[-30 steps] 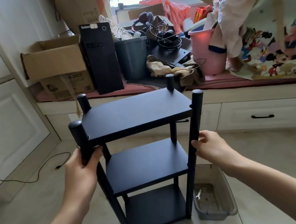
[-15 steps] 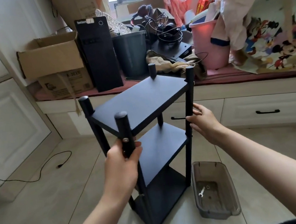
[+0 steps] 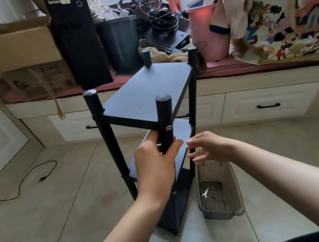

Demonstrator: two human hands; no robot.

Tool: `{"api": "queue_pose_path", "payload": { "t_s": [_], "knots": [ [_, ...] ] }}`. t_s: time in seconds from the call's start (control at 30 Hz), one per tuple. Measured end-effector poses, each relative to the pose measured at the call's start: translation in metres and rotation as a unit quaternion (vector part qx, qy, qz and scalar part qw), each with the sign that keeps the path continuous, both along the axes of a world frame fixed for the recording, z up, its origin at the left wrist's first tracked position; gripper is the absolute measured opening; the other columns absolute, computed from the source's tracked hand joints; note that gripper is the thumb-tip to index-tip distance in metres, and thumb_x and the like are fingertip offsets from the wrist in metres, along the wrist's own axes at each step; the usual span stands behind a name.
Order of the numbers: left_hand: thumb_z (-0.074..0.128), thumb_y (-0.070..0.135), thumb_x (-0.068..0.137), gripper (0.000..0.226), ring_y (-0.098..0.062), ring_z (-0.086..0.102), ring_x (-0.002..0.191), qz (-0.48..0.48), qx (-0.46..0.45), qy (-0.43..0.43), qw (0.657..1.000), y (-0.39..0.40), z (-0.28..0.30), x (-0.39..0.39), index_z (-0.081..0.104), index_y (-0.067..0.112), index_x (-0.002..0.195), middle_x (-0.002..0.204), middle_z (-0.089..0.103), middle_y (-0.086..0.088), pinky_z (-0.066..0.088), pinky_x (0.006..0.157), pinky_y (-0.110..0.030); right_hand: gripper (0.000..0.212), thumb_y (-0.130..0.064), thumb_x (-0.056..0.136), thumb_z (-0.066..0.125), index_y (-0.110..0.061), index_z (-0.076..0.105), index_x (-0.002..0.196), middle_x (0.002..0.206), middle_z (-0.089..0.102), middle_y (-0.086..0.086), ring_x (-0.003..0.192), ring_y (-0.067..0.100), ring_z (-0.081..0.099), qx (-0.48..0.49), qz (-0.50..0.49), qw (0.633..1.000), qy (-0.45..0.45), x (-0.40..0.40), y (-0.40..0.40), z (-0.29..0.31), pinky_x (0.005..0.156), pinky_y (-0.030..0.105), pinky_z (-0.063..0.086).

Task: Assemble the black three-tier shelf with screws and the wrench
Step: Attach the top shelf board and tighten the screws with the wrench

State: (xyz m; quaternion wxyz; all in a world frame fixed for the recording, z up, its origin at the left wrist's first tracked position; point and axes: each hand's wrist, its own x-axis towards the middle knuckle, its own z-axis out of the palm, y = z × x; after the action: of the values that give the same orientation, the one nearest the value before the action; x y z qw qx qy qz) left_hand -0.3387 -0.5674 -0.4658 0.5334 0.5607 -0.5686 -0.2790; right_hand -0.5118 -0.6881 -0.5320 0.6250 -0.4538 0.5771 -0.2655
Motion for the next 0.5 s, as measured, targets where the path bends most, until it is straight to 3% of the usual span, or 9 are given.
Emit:
{"api": "queue_pose_path", "payload": {
  "t_s": [0.1,0.17,0.2,0.27,0.33,0.4,0.5],
  "knots": [
    [0.08,0.018,0.085,0.03,0.011,0.065,0.085,-0.031,0.008,0.01,0.999,0.001,-0.002,-0.001,0.061,0.042,0.087,0.086,0.068,0.032,0.046,0.069,-0.002,0.031,-0.006,0.097,0.055,0.003,0.054,0.126,0.1,0.057,0.016,0.091,0.027,0.057,-0.008,-0.017,0.998,0.065,-0.006,0.004,-0.023,0.082,0.038,0.054],
    [0.081,0.015,0.083,0.033,0.009,0.066,0.087,-0.042,0.003,0.012,0.999,0.001,-0.003,0.0,0.063,0.042,0.089,0.086,0.069,0.031,0.045,0.069,-0.001,0.024,0.001,0.094,0.05,0.016,0.055,0.112,0.088,0.052,0.016,0.08,0.025,0.052,-0.009,-0.021,0.992,0.124,-0.015,0.01,-0.047,0.064,0.031,0.046],
    [0.081,0.014,0.082,0.034,0.007,0.066,0.088,-0.048,0.0,0.011,0.999,0.0,-0.003,0.0,0.064,0.042,0.089,0.087,0.07,0.03,0.046,0.07,-0.001,0.019,0.003,0.093,0.048,0.017,0.059,0.096,0.081,0.047,0.014,0.071,0.024,0.049,0.002,-0.015,0.989,0.145,-0.017,0.015,-0.059,0.06,0.032,0.039],
    [0.082,0.012,0.082,0.035,0.006,0.066,0.091,-0.064,-0.001,0.009,0.998,0.0,-0.004,-0.001,0.065,0.041,0.09,0.089,0.071,0.029,0.047,0.071,-0.002,0.027,0.004,0.088,0.045,-0.002,0.054,0.064,0.069,0.041,0.011,0.054,0.018,0.041,0.014,0.01,0.981,0.193,-0.022,0.022,-0.084,0.053,0.03,0.032],
    [0.082,0.01,0.081,0.035,0.006,0.067,0.091,-0.084,-0.001,0.007,0.996,0.001,-0.004,-0.002,0.066,0.04,0.089,0.089,0.071,0.028,0.047,0.071,-0.003,0.022,0.001,0.086,0.046,-0.007,0.05,0.066,0.065,0.043,0.01,0.048,0.018,0.04,0.014,0.039,0.967,0.25,-0.026,0.026,-0.11,0.049,0.027,0.033],
    [0.083,0.01,0.08,0.034,0.006,0.067,0.089,-0.098,-0.003,0.0,0.995,0.001,-0.004,-0.003,0.066,0.039,0.088,0.087,0.072,0.027,0.048,0.071,-0.003,0.018,-0.009,0.091,0.051,-0.005,0.062,0.078,0.074,0.055,0.012,0.06,0.021,0.053,0.018,0.074,0.947,0.311,-0.028,0.03,-0.138,0.058,0.026,0.039],
    [0.083,0.012,0.08,0.033,0.004,0.068,0.088,-0.107,-0.008,-0.008,0.994,-0.001,-0.004,-0.004,0.066,0.04,0.086,0.086,0.072,0.026,0.049,0.07,-0.004,0.022,-0.029,0.098,0.055,-0.009,0.063,0.095,0.11,0.065,0.015,0.102,0.03,0.062,0.02,0.135,0.906,0.4,-0.029,0.041,-0.176,0.075,0.027,0.041]
  ]
}}
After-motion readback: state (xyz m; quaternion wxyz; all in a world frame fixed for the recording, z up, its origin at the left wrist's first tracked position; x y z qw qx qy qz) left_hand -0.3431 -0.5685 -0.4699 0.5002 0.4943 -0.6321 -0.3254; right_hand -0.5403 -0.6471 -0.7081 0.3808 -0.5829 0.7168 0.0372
